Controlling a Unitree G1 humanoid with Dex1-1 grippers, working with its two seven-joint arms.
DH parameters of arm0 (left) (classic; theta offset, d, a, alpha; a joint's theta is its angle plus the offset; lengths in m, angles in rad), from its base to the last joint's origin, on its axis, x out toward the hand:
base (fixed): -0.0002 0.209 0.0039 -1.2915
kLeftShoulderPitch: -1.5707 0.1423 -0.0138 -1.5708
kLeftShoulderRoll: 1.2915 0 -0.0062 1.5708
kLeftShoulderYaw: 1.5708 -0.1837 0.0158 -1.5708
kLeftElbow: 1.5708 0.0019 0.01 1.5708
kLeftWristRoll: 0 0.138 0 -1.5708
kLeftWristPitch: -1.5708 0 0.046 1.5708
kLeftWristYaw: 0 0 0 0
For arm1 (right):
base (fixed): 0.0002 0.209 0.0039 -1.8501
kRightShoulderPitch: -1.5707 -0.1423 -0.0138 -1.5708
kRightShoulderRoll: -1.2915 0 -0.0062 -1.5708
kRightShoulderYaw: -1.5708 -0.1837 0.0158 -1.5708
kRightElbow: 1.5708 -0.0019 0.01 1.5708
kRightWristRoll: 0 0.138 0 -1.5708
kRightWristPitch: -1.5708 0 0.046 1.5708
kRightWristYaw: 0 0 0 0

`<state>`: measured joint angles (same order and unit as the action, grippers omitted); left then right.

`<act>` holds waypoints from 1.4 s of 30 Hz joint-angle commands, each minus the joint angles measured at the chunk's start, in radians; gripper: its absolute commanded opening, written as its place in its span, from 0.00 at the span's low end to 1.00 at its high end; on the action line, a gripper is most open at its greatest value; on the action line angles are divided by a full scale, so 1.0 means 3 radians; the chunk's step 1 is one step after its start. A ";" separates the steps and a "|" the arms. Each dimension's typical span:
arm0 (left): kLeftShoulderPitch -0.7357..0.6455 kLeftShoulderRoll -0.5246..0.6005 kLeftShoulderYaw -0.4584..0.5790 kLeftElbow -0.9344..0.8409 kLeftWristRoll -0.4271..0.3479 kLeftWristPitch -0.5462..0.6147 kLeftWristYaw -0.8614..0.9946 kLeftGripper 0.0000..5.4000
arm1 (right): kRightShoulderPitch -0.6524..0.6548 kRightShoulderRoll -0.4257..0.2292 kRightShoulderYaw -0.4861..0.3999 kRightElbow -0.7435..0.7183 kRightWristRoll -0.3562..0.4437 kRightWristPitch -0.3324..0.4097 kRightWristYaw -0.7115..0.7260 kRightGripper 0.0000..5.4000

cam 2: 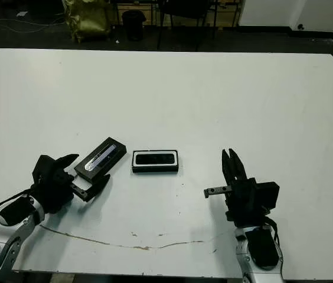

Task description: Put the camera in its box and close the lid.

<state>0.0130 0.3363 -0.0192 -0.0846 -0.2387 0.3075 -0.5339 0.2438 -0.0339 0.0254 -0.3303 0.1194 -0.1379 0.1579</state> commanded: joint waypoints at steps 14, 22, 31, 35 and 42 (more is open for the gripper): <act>-0.0136 0.0166 0.0019 0.0053 -0.0325 0.0722 -0.0240 0.80 | 0.0040 -0.0021 -0.0026 0.0037 0.0036 -0.0010 0.0010 0.00; -0.0172 0.0454 -0.0236 0.0083 0.0027 0.0434 -0.0416 0.47 | 0.0042 -0.0020 -0.0039 0.0042 0.0091 -0.0010 0.0025 0.00; -0.0245 0.0755 -0.0479 -0.0072 0.0279 0.0493 -0.0592 0.46 | 0.0065 -0.0012 -0.0017 -0.0006 0.0037 0.0035 -0.0031 0.00; -0.0327 0.0939 -0.0536 -0.0382 0.0347 0.0813 -0.0598 0.45 | 0.0058 -0.0008 -0.0013 0.0017 0.0028 0.0011 -0.0042 0.00; -0.0699 0.0952 -0.0067 -0.0195 0.0044 0.0737 -0.0678 0.45 | 0.0055 0.0011 -0.0006 0.0016 -0.0009 0.0028 -0.0072 0.00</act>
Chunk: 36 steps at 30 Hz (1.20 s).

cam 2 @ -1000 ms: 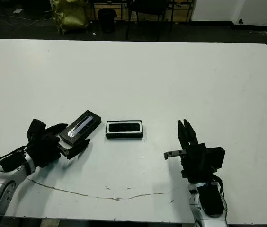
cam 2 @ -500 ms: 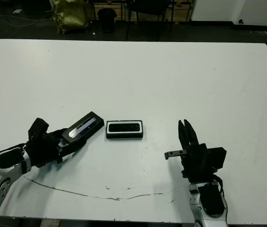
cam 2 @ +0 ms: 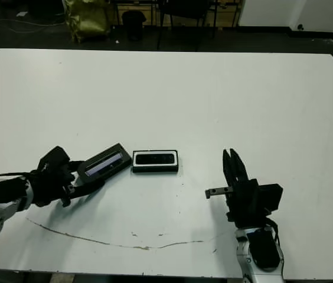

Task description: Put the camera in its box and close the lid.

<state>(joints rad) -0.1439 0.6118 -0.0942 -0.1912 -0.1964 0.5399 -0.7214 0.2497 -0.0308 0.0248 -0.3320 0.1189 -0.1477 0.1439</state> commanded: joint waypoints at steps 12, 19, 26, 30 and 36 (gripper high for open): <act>-0.1397 0.0243 0.0234 0.1084 -0.0139 -0.0526 -0.0712 0.45 | 0.0028 -0.0003 0.0000 -0.0001 -0.0037 0.0144 -0.0072 0.00; -0.2019 0.0045 -0.0221 0.1557 -0.0012 -0.0757 -0.1279 0.45 | 0.0019 -0.0019 -0.0021 0.0037 0.0032 0.0118 -0.0013 0.00; -0.2414 -0.0346 -0.0635 0.2277 0.0154 -0.1076 -0.1882 0.45 | 0.0042 -0.0030 -0.0035 0.0051 0.0021 0.0103 -0.0010 0.00; -0.2471 -0.0551 -0.0709 0.2528 0.0198 -0.1188 -0.2041 0.45 | 0.0061 -0.0024 -0.0038 0.0059 0.0007 0.0084 -0.0019 0.00; -0.2467 -0.0733 -0.0773 0.2497 0.0249 -0.1200 -0.2097 0.45 | 0.0060 -0.0011 -0.0021 0.0071 -0.0046 0.0104 -0.0061 0.00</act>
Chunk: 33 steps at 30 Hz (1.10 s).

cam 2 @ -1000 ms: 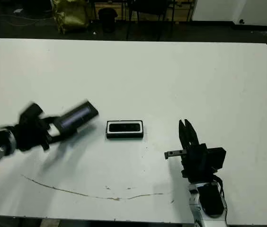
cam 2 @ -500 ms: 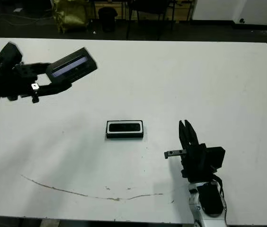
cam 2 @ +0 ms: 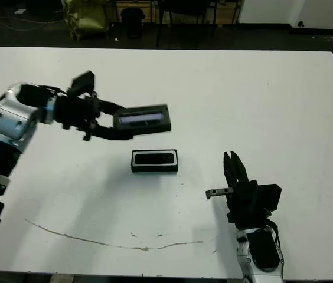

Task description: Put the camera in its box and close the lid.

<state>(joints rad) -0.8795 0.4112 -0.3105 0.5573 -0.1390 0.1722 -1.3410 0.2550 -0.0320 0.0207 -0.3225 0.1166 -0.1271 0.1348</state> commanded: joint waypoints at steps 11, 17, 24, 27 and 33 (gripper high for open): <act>-0.0033 -0.0313 -0.0206 0.0092 0.0247 -0.0095 -0.0005 0.45 | 0.0060 0.0014 0.0005 0.0016 -0.0009 0.0098 -0.0039 0.00; -0.0031 -0.0312 -0.0285 0.0149 0.0422 -0.0158 0.0022 0.45 | 0.0085 0.0033 0.0025 0.0008 -0.0049 0.0083 -0.0072 0.00; -0.0053 -0.0275 -0.0377 0.0031 0.0678 -0.0071 0.0119 0.45 | 0.0097 0.0045 0.0036 -0.0009 -0.0031 0.0114 -0.0080 0.00; -0.0078 -0.0267 -0.0403 0.0007 0.0759 -0.0038 0.0139 0.45 | 0.0115 0.0047 0.0046 -0.0053 -0.0071 0.0162 -0.0113 0.00; -0.0141 -0.0254 -0.0434 0.0002 0.0829 0.0018 0.0122 0.45 | 0.0115 0.0041 0.0058 -0.0043 -0.0054 0.0139 -0.0106 0.00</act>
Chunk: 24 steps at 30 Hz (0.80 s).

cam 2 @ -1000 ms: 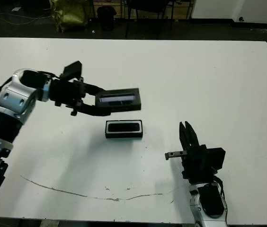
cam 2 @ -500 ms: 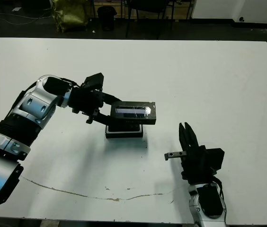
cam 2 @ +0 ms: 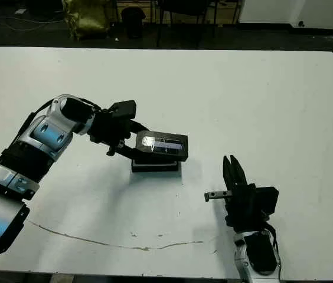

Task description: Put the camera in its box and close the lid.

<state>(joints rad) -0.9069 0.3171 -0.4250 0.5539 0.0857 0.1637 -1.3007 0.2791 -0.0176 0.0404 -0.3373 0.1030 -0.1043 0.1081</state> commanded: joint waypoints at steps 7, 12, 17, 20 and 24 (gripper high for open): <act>-0.0095 0.0023 -0.0066 0.0083 0.0076 0.0136 -0.0103 0.45 | 0.0060 0.0012 0.0000 -0.0072 -0.0020 0.0190 -0.0087 0.00; -0.0100 0.0005 -0.0051 0.0139 0.0045 0.0140 -0.0142 0.45 | 0.0053 -0.0012 0.0005 -0.0035 -0.0057 0.0114 -0.0075 0.00; -0.0113 -0.0009 -0.0038 0.0195 0.0029 0.0197 -0.0183 0.45 | 0.0052 -0.0007 0.0009 -0.0035 -0.0100 0.0147 -0.0096 0.00; -0.0112 -0.0015 -0.0020 0.0200 0.0005 0.0293 -0.0202 0.45 | 0.0042 -0.0005 0.0012 -0.0002 -0.0119 0.0098 -0.0096 0.00; -0.0100 -0.0007 -0.0035 0.0189 0.0012 0.0286 -0.0204 0.45 | 0.0028 -0.0012 0.0005 0.0060 -0.0063 0.0014 -0.0041 0.00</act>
<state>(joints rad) -0.9324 0.3111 -0.4295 0.6019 0.0816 0.2468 -1.3595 0.2824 -0.0169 0.0456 -0.3390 0.0771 -0.0931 0.0886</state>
